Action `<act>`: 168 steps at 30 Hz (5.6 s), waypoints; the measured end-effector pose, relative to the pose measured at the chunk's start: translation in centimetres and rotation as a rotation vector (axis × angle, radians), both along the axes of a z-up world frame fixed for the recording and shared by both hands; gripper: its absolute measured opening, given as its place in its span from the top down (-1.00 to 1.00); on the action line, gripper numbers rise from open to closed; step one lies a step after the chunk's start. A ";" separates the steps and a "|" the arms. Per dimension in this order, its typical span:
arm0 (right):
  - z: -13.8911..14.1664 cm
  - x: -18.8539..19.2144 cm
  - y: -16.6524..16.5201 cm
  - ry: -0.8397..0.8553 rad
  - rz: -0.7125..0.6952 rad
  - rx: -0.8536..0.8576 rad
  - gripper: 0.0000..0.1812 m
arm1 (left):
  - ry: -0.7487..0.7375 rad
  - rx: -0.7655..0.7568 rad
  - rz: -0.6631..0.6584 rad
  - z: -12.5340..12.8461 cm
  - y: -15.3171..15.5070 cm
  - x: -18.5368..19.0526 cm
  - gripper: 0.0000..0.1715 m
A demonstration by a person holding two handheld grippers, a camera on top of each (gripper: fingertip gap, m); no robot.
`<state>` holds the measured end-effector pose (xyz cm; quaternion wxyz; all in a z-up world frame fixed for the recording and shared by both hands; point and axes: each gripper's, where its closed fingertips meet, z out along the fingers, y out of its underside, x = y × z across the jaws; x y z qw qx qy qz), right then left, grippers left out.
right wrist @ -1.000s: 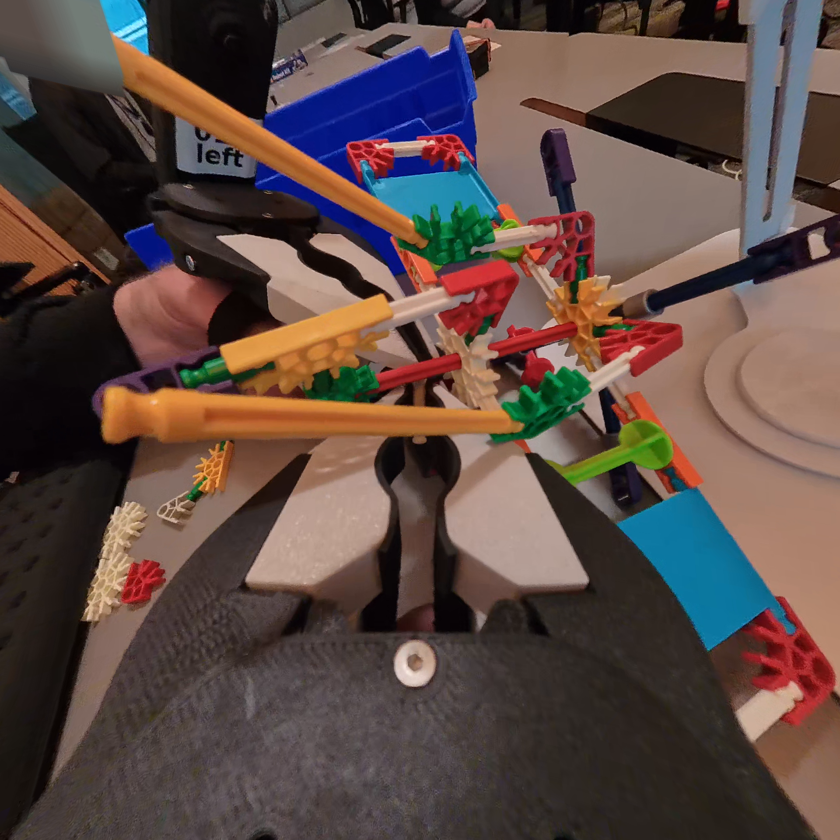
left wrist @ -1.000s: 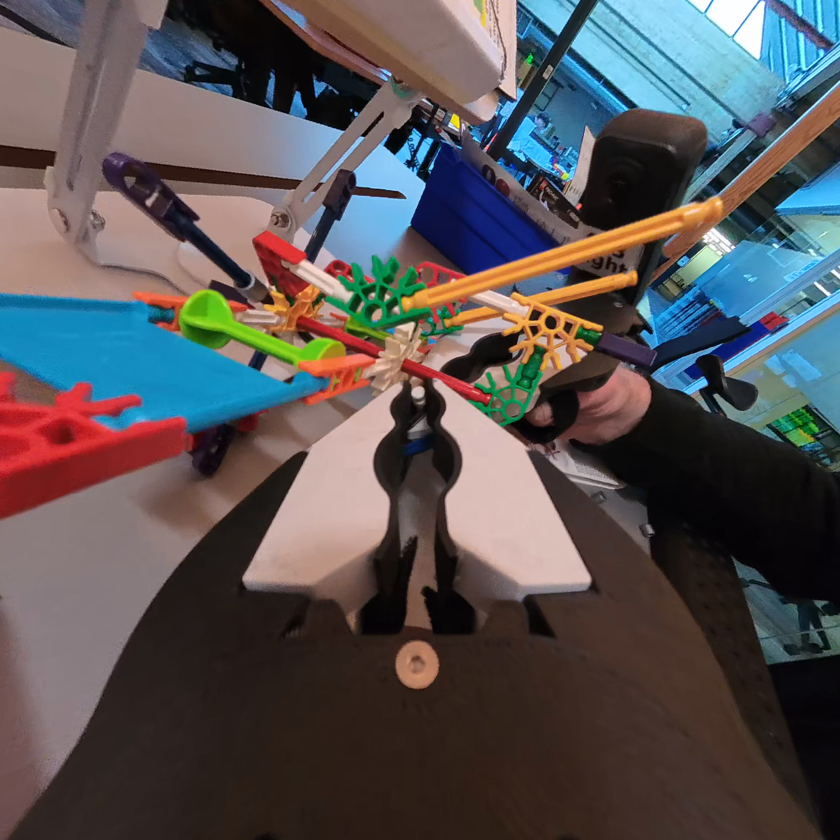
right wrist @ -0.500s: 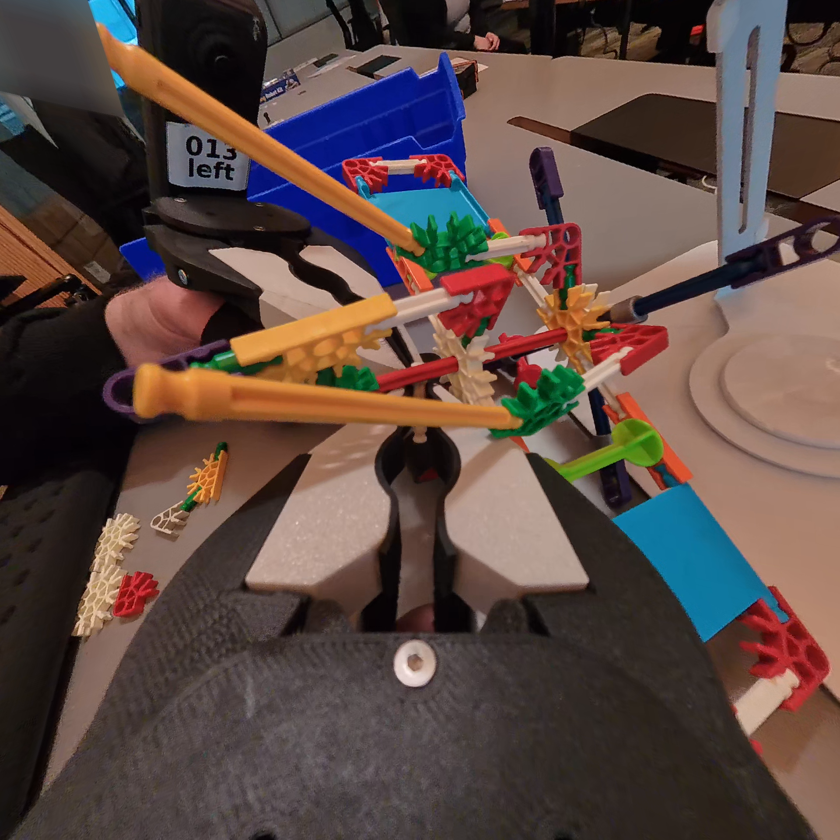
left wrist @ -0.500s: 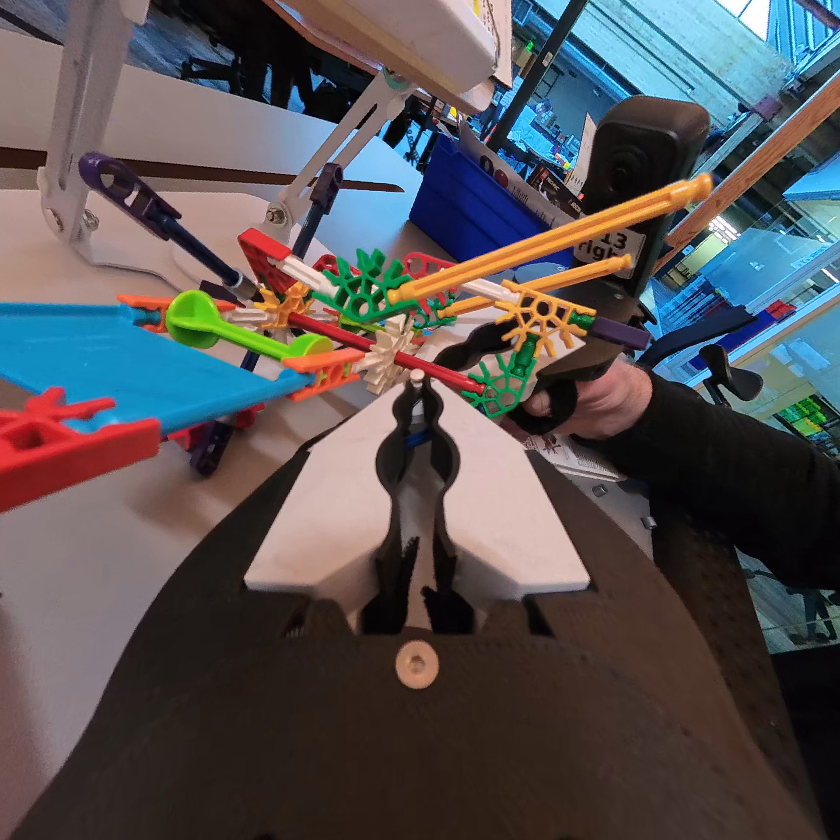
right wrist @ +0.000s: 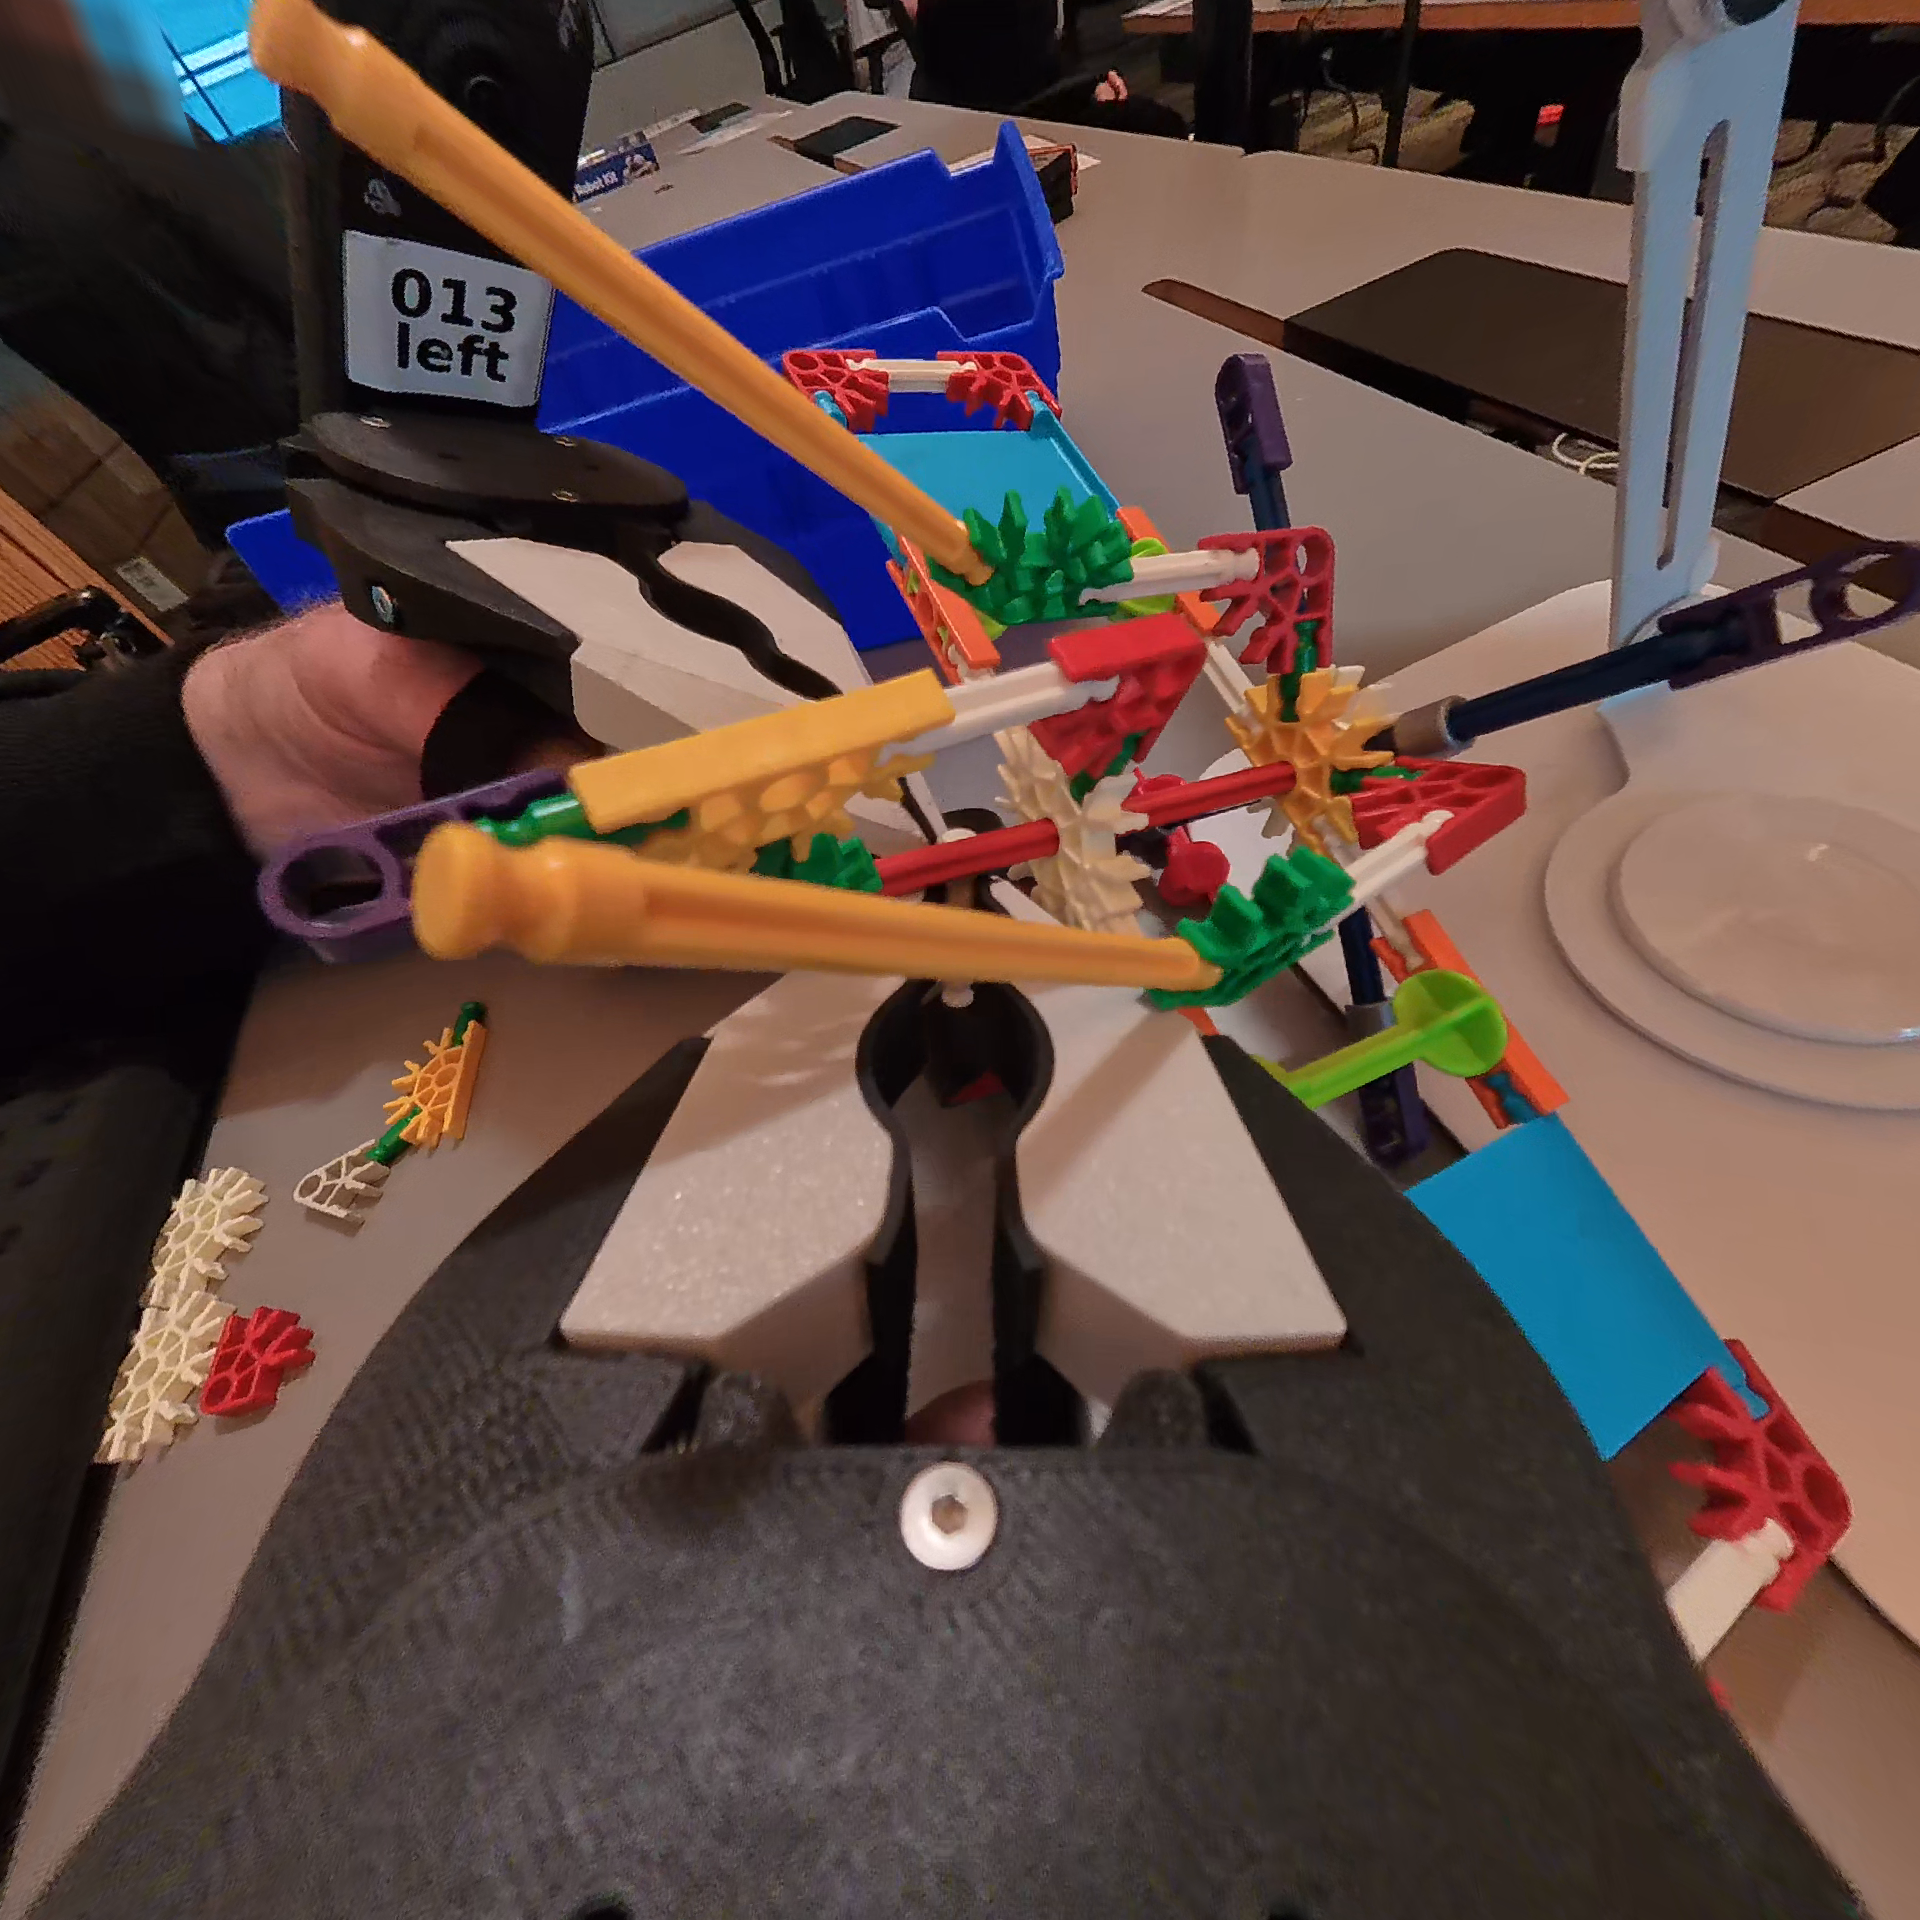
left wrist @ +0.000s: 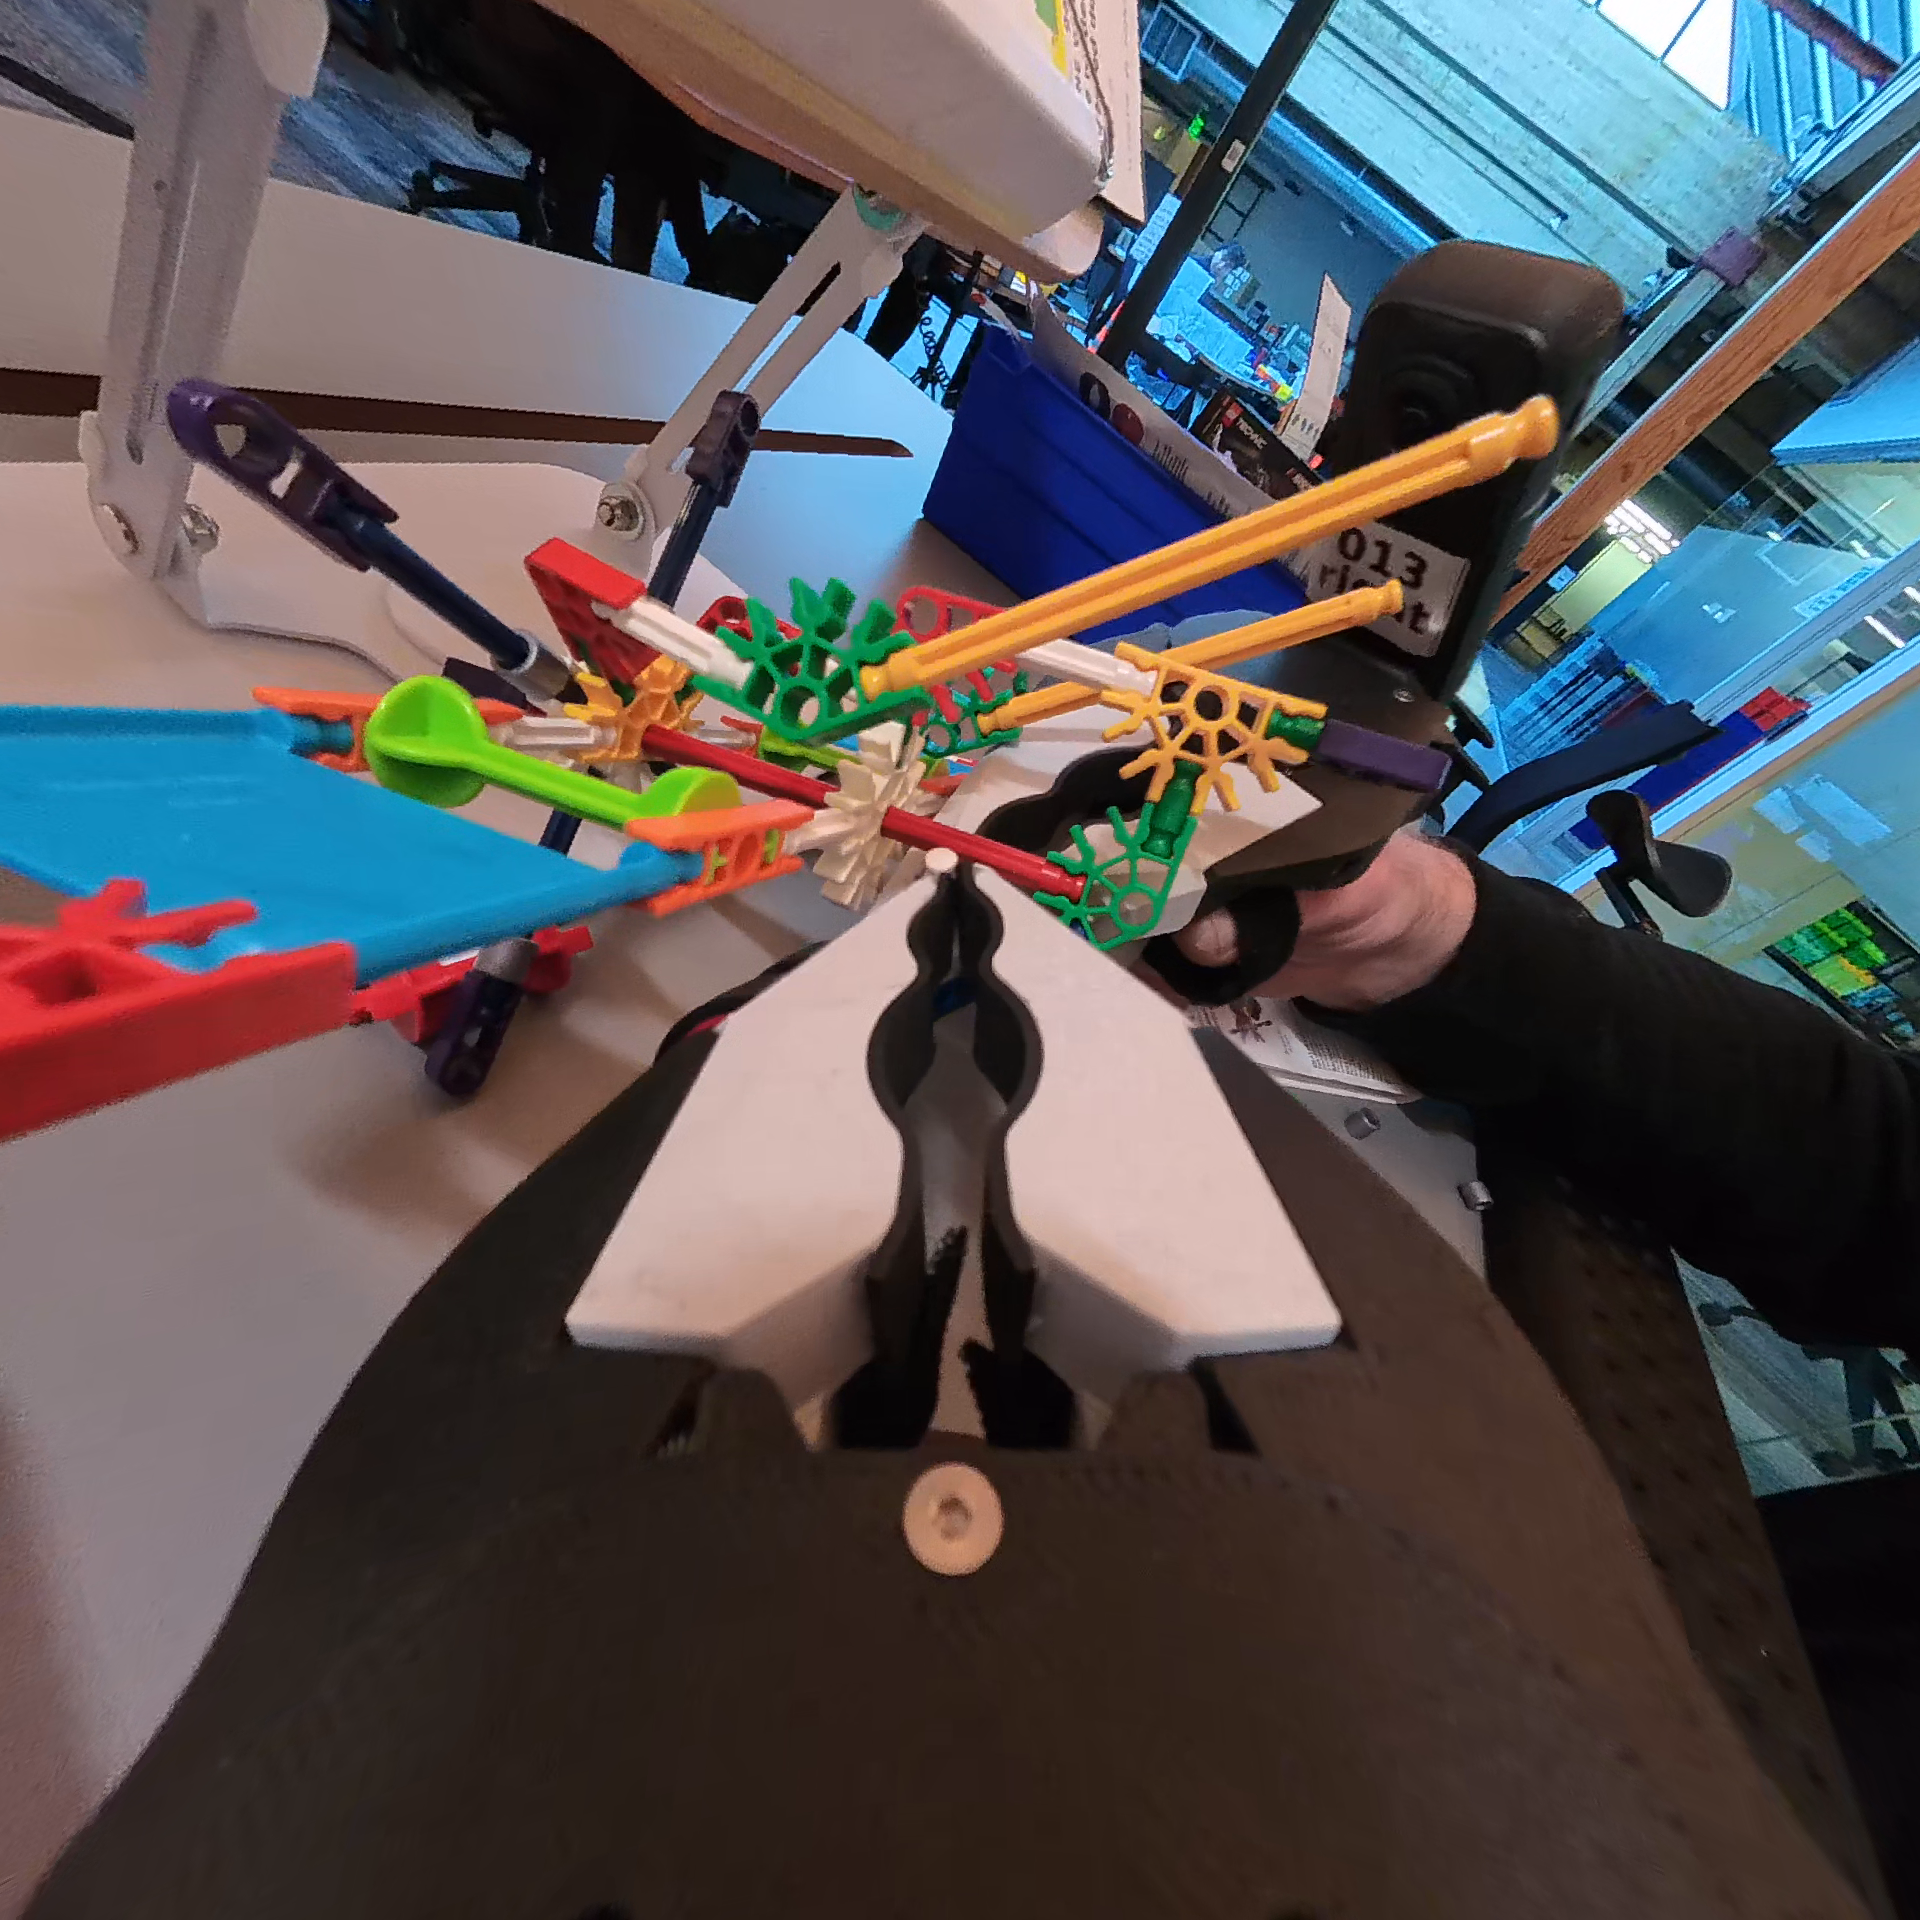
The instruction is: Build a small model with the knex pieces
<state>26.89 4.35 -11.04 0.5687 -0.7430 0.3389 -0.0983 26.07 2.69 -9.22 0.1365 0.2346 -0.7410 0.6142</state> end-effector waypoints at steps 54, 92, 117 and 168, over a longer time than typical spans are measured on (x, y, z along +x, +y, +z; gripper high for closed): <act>-0.2 -2.2 0.4 0.003 0.174 -0.014 0.99 | -0.226 0.075 -0.048 -0.3 0.1 -1.5 0.90; 1.8 -3.6 -0.6 -0.036 0.196 -0.010 0.95 | -0.265 0.032 -0.108 1.0 -0.2 -2.5 0.97; 2.3 -3.1 -0.1 0.047 0.169 0.163 1.00 | -0.198 -0.032 -0.077 1.4 -0.4 -1.8 0.96; 3.0 -1.5 -1.5 0.160 0.074 0.367 0.90 | 0.078 -0.250 0.071 2.1 -1.5 -0.4 0.96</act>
